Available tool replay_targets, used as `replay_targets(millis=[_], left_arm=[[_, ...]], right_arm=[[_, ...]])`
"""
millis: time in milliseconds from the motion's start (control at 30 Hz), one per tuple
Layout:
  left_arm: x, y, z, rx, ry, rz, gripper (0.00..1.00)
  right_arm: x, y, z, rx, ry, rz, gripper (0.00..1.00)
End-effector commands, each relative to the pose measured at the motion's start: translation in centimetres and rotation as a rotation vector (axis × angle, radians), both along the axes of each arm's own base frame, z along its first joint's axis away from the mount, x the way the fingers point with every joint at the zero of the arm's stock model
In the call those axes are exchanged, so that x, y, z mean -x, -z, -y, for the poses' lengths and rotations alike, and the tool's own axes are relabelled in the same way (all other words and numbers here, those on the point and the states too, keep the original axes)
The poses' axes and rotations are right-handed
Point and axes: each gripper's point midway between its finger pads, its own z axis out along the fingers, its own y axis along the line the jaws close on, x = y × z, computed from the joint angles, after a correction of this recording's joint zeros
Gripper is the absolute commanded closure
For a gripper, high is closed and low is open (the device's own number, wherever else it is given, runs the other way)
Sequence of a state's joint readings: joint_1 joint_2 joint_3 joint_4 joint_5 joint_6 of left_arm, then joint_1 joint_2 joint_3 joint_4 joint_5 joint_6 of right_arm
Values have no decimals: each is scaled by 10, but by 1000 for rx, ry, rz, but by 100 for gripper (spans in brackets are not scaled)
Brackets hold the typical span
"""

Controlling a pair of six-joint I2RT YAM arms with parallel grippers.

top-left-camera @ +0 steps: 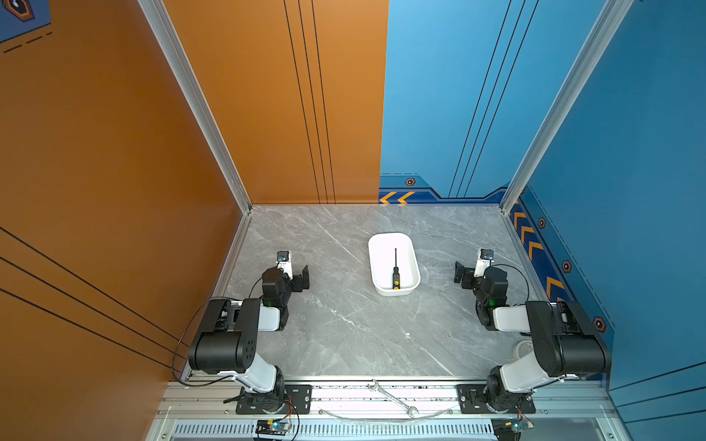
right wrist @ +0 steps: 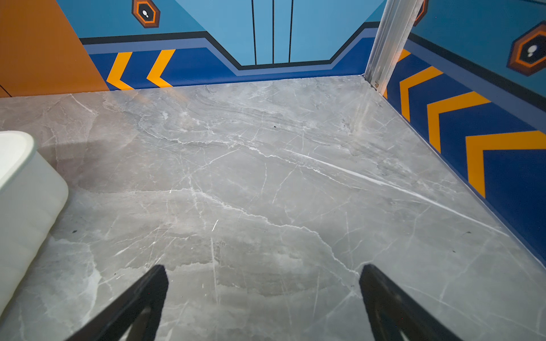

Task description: Put the screwdriver in the bin

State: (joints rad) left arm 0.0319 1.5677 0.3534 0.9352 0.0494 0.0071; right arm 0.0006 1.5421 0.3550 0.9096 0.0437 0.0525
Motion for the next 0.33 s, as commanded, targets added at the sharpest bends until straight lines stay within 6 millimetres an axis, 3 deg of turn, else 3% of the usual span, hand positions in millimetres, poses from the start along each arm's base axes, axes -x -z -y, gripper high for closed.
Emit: replay_targets(millis=[0, 300], left_arm=[[-7, -9, 6, -15, 20, 26, 2], [-7, -9, 6, -8, 21, 24, 2]], right_arm=[[-5, -5, -3, -8, -7, 16, 0], [-5, -6, -4, 0, -9, 19, 0]])
